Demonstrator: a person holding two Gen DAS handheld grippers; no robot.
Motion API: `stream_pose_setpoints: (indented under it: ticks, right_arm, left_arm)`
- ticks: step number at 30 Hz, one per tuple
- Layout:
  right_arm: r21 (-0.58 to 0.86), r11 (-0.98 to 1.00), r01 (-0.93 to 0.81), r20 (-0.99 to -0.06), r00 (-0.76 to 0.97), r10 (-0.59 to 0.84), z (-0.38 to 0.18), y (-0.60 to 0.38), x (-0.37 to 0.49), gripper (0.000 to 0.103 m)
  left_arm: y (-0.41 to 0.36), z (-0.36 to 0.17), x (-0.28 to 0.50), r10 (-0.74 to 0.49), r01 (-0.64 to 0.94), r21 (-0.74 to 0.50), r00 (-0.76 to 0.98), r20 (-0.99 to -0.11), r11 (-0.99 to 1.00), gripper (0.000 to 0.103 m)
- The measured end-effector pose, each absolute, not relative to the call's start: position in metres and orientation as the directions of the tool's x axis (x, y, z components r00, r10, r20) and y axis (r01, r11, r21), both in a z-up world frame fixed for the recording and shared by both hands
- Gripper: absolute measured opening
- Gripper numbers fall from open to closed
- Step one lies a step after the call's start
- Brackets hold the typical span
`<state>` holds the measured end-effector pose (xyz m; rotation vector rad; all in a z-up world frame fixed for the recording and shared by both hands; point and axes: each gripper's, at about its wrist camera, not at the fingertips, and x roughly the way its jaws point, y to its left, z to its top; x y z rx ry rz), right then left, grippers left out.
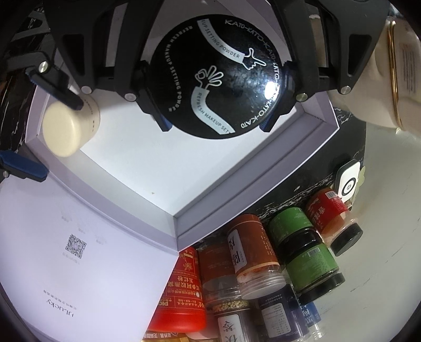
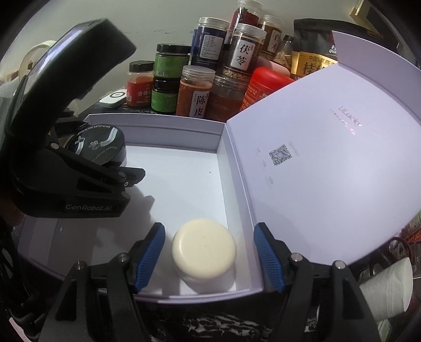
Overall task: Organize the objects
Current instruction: 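Lower the cream jar into the box and open the right tool while the left lowers the compact, then open the left tool to release the black compact inside the box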
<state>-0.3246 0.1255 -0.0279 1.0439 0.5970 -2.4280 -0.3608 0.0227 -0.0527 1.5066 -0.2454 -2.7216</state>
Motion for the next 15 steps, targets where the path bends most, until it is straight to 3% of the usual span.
stream_pose_setpoints:
  ticks: [4,7,15]
  right_arm:
    - [-0.224,-0.818,0.53,-0.748,-0.631,-0.204,-0.026,0.129,-0.319,0.071]
    - [-0.227,-0.821,0.524,-0.744,-0.637,-0.201,-0.024,0.132,-0.315,0.072]
    - [-0.227,-0.831,0.508,-0.735,-0.649,-0.196,-0.015,0.142,-0.306,0.072]
  left_arm:
    - [0.025,-0.053,-0.357,-0.116,-0.049,0.169,-0.539,-0.834,-0.984,0.068]
    - [0.028,-0.049,-0.355,-0.143,-0.044,0.2,-0.554,-0.82,-0.979,0.078]
    - [0.031,-0.044,-0.349,-0.145,-0.04,0.201,-0.562,-0.814,-0.979,0.079]
